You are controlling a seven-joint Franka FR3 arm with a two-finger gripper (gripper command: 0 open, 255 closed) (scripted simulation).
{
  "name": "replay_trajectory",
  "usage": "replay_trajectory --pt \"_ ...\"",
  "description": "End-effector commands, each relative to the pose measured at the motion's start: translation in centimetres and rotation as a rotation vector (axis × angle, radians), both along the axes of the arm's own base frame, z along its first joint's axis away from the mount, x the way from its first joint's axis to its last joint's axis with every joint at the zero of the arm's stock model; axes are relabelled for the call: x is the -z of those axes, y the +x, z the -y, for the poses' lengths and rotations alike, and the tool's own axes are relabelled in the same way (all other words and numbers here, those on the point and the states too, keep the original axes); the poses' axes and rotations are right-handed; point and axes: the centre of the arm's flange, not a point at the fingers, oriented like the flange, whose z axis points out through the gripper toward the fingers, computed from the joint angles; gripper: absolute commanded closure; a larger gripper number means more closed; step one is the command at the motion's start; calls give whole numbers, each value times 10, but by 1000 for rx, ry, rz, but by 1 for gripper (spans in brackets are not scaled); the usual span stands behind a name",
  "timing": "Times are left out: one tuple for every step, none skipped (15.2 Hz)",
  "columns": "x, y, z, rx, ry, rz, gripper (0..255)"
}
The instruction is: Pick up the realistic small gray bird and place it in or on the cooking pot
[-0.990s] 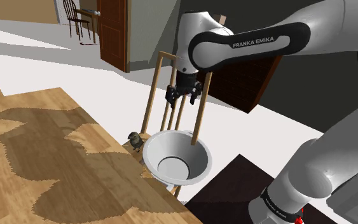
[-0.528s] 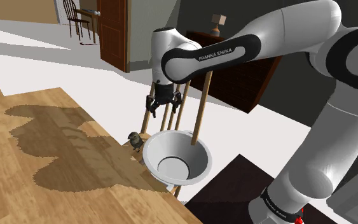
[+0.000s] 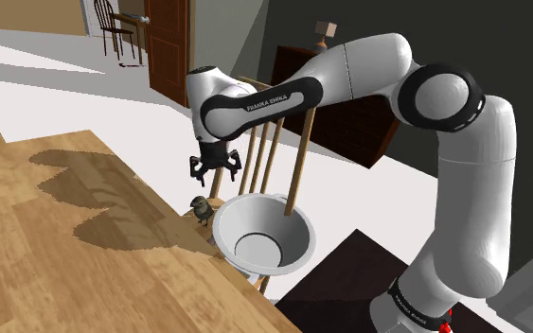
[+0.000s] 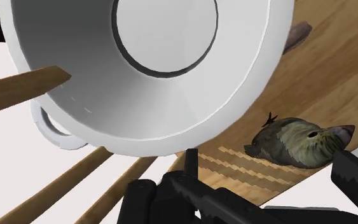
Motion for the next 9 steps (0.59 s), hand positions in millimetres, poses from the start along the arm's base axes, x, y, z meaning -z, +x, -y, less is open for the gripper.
replay_trajectory --pt "17 15 -11 28 -5 -11 0" --pt "27 24 -15 41 -7 -17 0" --pt "37 34 -20 54 -9 -22 0" --pt "46 43 -24 68 -11 -28 0" --pt "56 52 -28 81 -13 -33 0" --pt "66 61 -33 94 -15 -39 0" --pt "75 70 -36 107 -17 -44 0" --pt "80 69 -36 107 -17 -44 0" --pt "85 68 -35 107 -17 -44 0"
